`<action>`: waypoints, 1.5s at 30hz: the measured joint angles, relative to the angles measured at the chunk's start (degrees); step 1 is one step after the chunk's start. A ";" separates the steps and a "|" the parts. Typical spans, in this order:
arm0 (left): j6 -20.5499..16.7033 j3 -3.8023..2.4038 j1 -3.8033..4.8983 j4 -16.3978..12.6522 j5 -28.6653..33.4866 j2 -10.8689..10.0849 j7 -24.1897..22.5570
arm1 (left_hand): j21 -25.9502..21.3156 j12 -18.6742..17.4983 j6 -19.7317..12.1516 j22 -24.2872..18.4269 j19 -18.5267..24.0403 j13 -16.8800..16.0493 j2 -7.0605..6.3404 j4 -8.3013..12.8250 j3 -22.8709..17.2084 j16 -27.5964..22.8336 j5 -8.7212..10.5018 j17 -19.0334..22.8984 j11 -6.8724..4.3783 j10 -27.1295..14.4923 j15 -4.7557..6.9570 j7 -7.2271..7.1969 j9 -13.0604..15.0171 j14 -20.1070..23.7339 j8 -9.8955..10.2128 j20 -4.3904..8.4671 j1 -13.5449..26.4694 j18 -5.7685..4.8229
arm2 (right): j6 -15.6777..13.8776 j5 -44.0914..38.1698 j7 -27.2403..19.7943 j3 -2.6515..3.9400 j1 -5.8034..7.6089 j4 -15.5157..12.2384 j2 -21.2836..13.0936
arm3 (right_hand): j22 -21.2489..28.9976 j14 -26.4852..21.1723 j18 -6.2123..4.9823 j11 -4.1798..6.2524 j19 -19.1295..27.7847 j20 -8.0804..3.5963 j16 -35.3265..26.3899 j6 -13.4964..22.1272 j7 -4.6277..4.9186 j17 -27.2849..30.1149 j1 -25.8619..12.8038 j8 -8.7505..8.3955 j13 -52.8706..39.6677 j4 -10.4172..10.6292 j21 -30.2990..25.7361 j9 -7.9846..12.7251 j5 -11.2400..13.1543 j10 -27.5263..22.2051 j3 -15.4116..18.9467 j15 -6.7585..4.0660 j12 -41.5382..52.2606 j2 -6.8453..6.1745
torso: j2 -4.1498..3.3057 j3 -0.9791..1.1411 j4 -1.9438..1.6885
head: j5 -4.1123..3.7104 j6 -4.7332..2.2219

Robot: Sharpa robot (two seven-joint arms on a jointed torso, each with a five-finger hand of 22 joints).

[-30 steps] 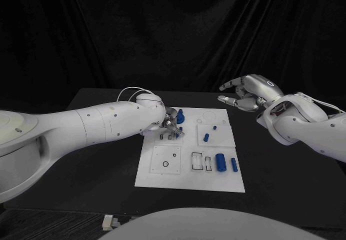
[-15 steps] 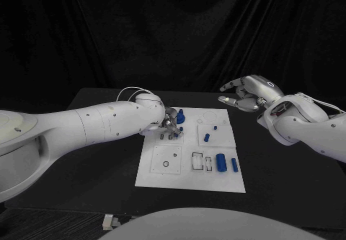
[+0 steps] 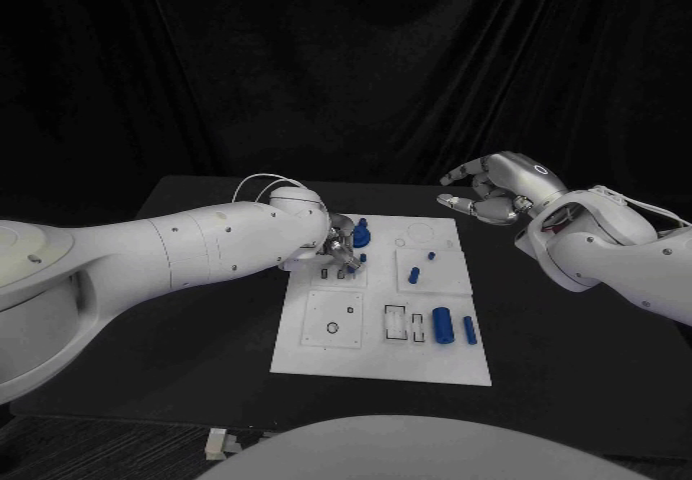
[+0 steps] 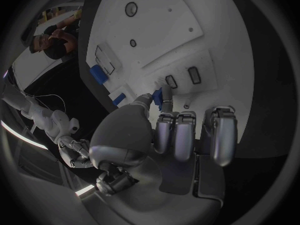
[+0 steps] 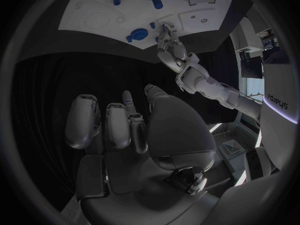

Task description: Assemble the parts on the task board

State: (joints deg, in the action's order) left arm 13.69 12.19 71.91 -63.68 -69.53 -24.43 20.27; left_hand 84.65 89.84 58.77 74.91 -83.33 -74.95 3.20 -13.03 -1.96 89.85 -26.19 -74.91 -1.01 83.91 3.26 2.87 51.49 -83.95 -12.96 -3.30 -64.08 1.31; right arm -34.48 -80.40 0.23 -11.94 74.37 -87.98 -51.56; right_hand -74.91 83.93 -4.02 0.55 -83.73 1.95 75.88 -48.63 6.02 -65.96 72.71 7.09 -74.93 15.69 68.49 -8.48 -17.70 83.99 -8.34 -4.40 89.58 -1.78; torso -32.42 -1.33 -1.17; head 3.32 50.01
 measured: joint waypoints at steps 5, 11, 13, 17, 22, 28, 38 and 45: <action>0.02 0.00 0.00 0.00 0.00 -0.11 -0.16 | -0.22 0.00 0.20 0.00 0.00 0.00 -0.51 0.80 -2.57 0.00 -0.36 0.00 0.00 0.00 0.00 -0.20 0.24 0.00 0.49 0.00 -1.00 -0.01 | 0.43 0.00 0.26 0.00 0.00 0.00 0.00 | 0.00 0.00 0.00 0.00 0.00 0.00 0.00 0.00 0.00 0.09 0.05 0.00 0.00 -0.05 -0.27 0.05 -0.27 0.00 -0.05 0.00 0.00 0.06 | 0.00 0.00 0.02 | 0.08 0.00; 0.03 0.00 0.00 -0.11 0.00 -0.33 -0.39 | -0.22 0.00 0.48 0.00 0.00 0.00 -2.05 2.49 -8.82 0.00 -1.68 0.00 0.00 0.00 0.00 -0.40 0.81 0.00 1.44 0.00 -1.76 -0.01 | 0.87 0.00 0.58 0.00 -0.01 0.00 -0.01 | 0.00 0.00 0.00 0.00 0.00 0.00 0.00 0.00 0.00 0.11 0.05 0.00 0.01 -0.05 -0.27 0.05 -0.40 0.00 -0.05 0.00 0.00 0.06 | -0.01 0.00 0.02 | 0.13 0.00; 0.02 0.00 0.00 -0.24 0.00 -0.46 -0.48 | -0.22 0.00 0.81 0.00 0.00 0.00 -2.78 3.08 -10.97 0.00 -2.29 0.00 0.00 0.00 0.00 -0.38 1.21 0.00 1.44 0.00 -1.40 -0.02 | 1.01 0.00 0.68 0.00 -0.02 0.00 -0.05 | -0.01 0.00 0.00 0.00 0.00 0.00 0.00 0.00 0.00 0.11 0.05 0.00 0.01 -0.05 -0.27 0.05 -0.40 0.00 -0.05 0.00 0.00 0.05 | -0.01 -0.01 0.02 | 0.13 0.00; 0.00 0.00 0.00 -0.50 -0.01 -0.71 -0.61 | -0.45 0.00 0.91 0.00 0.00 0.00 -3.52 3.91 -13.95 0.00 -3.15 0.00 0.00 0.00 0.00 -0.28 1.84 0.00 1.44 0.00 -0.71 -0.02 | 1.24 0.00 0.87 0.00 -0.07 0.00 -0.06 | -0.04 0.00 0.00 0.00 0.00 0.00 0.00 -0.21 -0.21 0.11 0.05 0.00 0.01 -0.05 -0.61 0.05 -0.40 0.00 -0.05 0.00 0.00 0.06 | 0.00 -0.01 0.03 | 0.19 0.00; -0.12 0.00 0.00 -1.14 -0.01 -1.25 -0.68 | -0.45 0.00 1.24 0.00 0.00 0.01 -4.58 5.05 -17.39 0.00 -3.75 0.01 0.00 0.00 0.00 -0.38 2.75 0.00 1.44 0.00 0.03 -0.02 | 1.51 0.00 1.10 0.00 -0.18 0.00 -0.09 | -0.04 0.00 0.00 0.00 0.00 0.00 0.00 -0.20 -0.21 0.23 0.30 0.00 0.01 -0.21 -0.61 0.05 -0.40 0.00 -0.21 0.00 -0.24 0.30 | 0.01 -0.01 0.03 | 0.27 0.00; -0.88 0.00 0.00 -3.57 -0.02 -3.19 -0.69 | -0.45 0.00 1.44 0.00 0.00 0.01 -5.87 5.84 -20.21 0.00 -2.85 0.01 0.00 0.00 0.00 -0.19 3.70 0.00 1.43 0.00 1.33 -0.03 | 1.78 0.00 1.33 0.00 -0.33 -0.04 -0.26 | -0.04 0.00 0.00 0.00 0.00 0.00 0.00 -0.20 -0.21 0.24 0.36 0.00 0.01 -0.21 -0.61 0.09 -0.40 0.00 -0.21 0.00 -0.24 0.36 | 0.01 -0.01 0.03 | 0.37 0.00; -2.98 0.01 0.00 -7.29 -0.02 -6.59 -0.13 | -0.45 0.00 1.44 -0.01 0.00 0.02 -6.03 5.37 -21.01 0.00 -1.55 0.01 0.00 0.00 0.00 -0.20 4.26 0.00 1.43 0.00 3.32 -0.03 | 2.17 0.01 1.63 0.00 -0.72 0.01 -0.47 | -0.03 0.00 0.00 0.00 0.00 0.00 0.00 -0.20 -0.21 0.40 0.36 0.00 0.02 -0.32 -0.83 0.09 -0.68 0.00 -0.32 0.00 -0.24 0.36 | 0.01 -0.01 0.03 | 0.51 0.00; -3.73 0.01 0.00 -7.78 -0.02 -6.93 0.99 | -0.45 0.00 1.64 -0.01 0.00 0.02 -5.73 5.13 -21.40 0.00 -0.55 0.01 0.00 0.00 0.00 -0.41 4.54 0.00 1.43 0.00 4.24 -0.04 | 2.64 0.01 1.84 0.00 -0.88 0.14 -0.43 | -0.03 0.00 0.00 0.00 0.00 0.00 -0.23 -0.41 0.00 0.51 0.74 0.00 0.02 -0.69 -1.27 0.24 -1.34 0.00 -0.69 0.00 -0.24 0.74 | 0.02 0.01 0.04 | 0.74 0.00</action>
State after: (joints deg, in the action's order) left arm 9.96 12.21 71.91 -71.45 -69.55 -31.36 21.25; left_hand 84.20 89.84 60.42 74.90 -83.33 -74.93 -2.53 -7.90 -23.36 89.85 -26.74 -74.91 -1.01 83.91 3.27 2.46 56.02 -83.95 -11.53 -3.30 -59.85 1.27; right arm -31.84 -80.39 2.07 -11.95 73.49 -87.84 -51.99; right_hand -74.93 83.93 -4.02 0.54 -83.73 1.95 75.65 -49.04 6.02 -65.45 73.45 7.09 -74.91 15.00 67.22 -8.24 -19.04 83.99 -9.03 -4.40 89.34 -1.04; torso -32.40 -1.33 -1.13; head 4.06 50.01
